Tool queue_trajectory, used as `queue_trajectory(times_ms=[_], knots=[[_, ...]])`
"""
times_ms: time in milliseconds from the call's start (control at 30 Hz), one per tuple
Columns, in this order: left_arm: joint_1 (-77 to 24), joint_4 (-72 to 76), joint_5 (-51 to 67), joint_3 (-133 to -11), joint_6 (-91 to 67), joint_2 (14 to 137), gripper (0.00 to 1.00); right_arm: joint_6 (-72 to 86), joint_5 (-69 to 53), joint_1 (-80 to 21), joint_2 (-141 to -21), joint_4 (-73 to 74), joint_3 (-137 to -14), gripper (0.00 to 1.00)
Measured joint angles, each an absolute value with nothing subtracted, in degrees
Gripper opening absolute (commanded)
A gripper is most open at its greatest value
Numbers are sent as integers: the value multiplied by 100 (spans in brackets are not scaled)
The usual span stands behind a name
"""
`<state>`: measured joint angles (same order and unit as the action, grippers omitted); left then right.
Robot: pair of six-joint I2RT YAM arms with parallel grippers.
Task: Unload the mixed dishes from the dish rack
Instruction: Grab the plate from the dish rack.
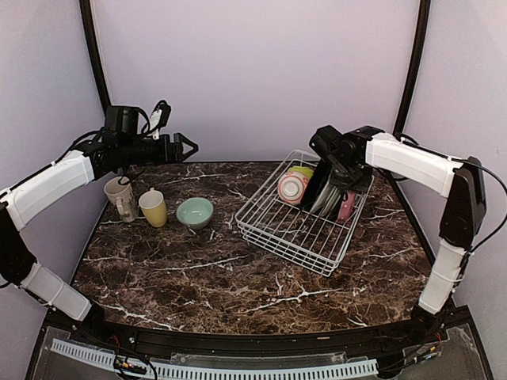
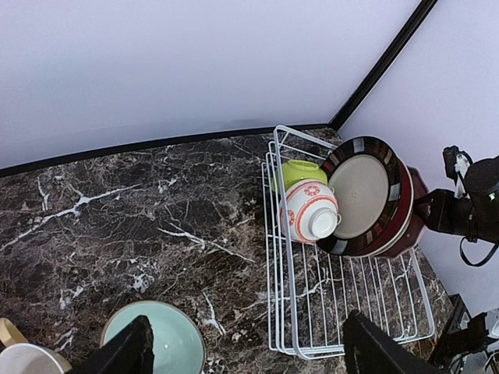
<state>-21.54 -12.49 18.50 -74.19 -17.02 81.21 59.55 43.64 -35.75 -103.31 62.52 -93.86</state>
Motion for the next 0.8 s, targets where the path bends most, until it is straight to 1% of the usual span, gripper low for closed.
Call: queue_trajectory(times_ms=[300,633,800], knots=[[-2154,-1249,1876,-7419,-1721,8145,83,5723,4285,-3575,-9797,6455,-9386,0],[-2154,-1249,1907,-7419,-1721,8145,83,5575,4154,-3573,-9561,6523,-9386,0],[-2154,-1249,1911,-7419,-1728,8147,83,5470,3953,-3588,-9159,6615,-9384,0]])
